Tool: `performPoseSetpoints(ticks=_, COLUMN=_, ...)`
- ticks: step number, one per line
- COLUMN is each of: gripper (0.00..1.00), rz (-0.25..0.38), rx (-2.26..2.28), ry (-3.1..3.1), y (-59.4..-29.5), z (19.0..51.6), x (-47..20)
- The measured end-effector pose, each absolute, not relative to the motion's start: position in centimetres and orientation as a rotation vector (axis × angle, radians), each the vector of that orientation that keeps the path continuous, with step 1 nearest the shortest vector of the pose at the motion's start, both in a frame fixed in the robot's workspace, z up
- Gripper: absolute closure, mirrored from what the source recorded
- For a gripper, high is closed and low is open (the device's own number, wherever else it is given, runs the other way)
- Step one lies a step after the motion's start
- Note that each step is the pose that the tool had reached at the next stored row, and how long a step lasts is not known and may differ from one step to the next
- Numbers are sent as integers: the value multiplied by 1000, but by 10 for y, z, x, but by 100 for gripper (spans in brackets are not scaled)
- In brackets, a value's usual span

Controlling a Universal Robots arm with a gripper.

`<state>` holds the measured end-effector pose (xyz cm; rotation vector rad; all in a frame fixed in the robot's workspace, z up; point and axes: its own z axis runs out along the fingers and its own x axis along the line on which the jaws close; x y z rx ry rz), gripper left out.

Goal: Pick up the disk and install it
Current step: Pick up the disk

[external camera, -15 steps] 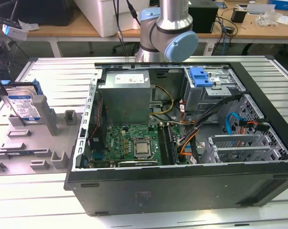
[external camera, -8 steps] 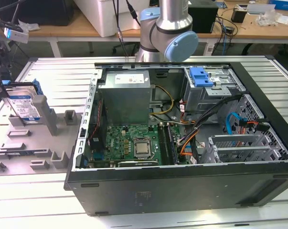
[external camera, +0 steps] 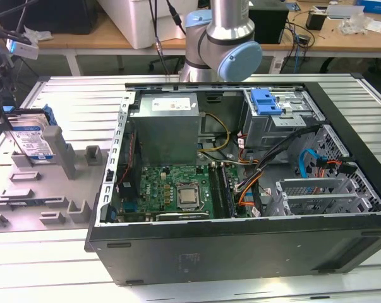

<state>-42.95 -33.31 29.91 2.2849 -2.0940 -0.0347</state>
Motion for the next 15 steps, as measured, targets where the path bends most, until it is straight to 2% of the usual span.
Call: performPoseSetpoints(ticks=15, gripper=43, rz=-32, rx=2283, ry=-2093, y=-333, z=295, x=-430)
